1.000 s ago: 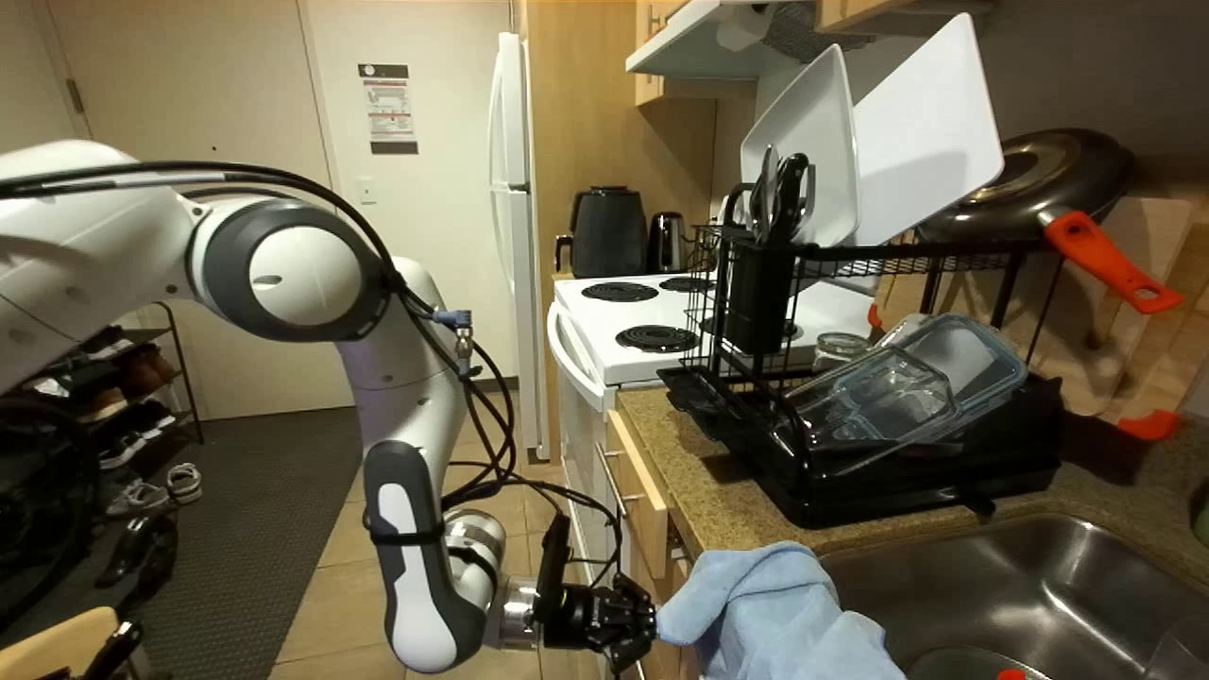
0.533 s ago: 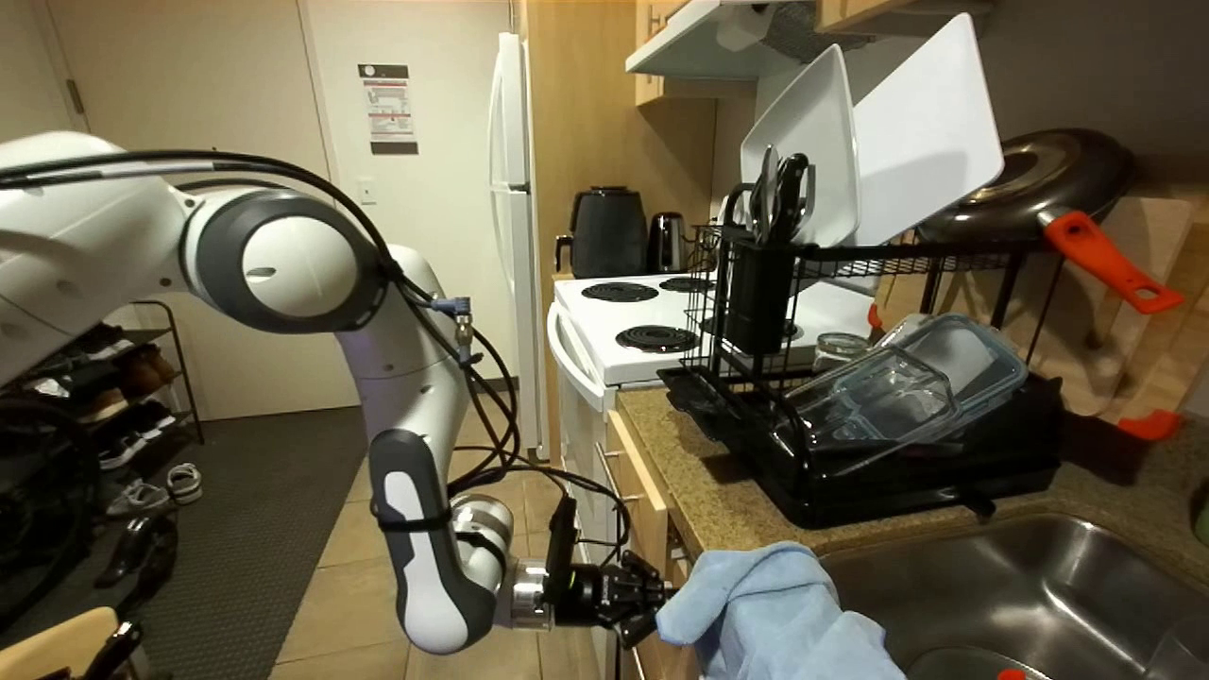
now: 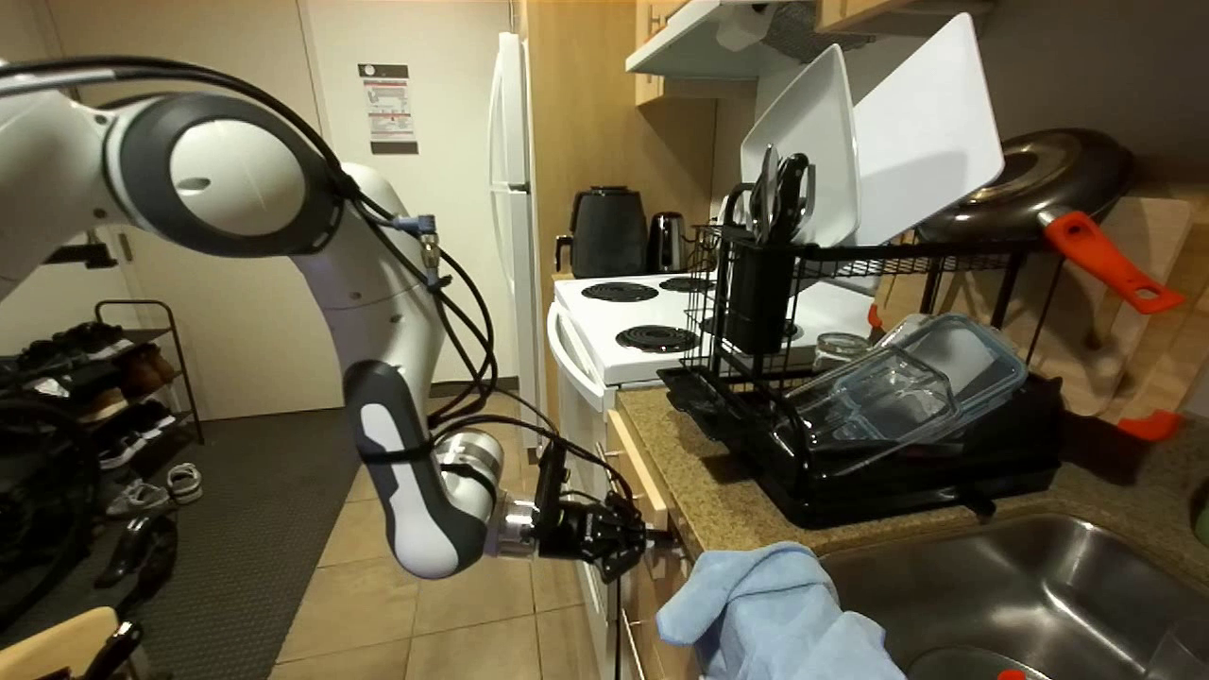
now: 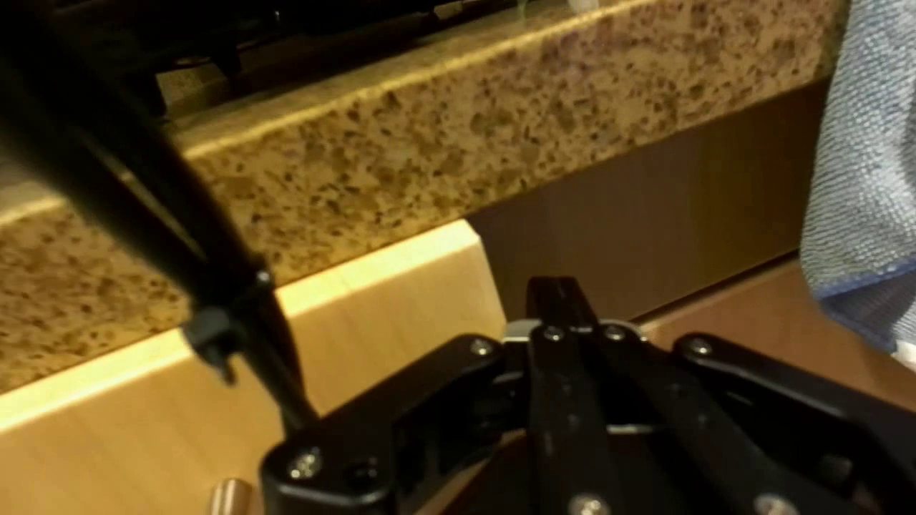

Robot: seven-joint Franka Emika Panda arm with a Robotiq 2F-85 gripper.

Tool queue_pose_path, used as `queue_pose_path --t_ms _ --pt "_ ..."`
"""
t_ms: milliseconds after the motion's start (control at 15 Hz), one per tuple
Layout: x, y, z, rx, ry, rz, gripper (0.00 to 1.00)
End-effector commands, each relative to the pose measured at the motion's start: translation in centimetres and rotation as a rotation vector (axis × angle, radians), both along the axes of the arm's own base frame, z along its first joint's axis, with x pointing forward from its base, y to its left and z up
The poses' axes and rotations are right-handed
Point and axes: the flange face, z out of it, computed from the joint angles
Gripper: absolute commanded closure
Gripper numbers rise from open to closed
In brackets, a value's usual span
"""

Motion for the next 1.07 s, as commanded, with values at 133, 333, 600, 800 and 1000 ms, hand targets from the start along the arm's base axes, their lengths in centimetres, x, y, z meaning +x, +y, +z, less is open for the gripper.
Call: queue_pose_path --t_ms 133,333,600,800,1000 --pt "-1.7 2.5 4.9 0.156 -0.008 0.013 1.00" --pt "-2.3 3.3 5.9 0.204 -0.006 0.016 1.00" --pt "-3.6 4.5 6.8 0.244 0.013 0.008 1.00" --pt "-4.5 5.2 6.9 0.260 0.038 -0.023 1.00" --pt "-4.8 5.7 5.7 0.247 0.097 -0.137 1.00"
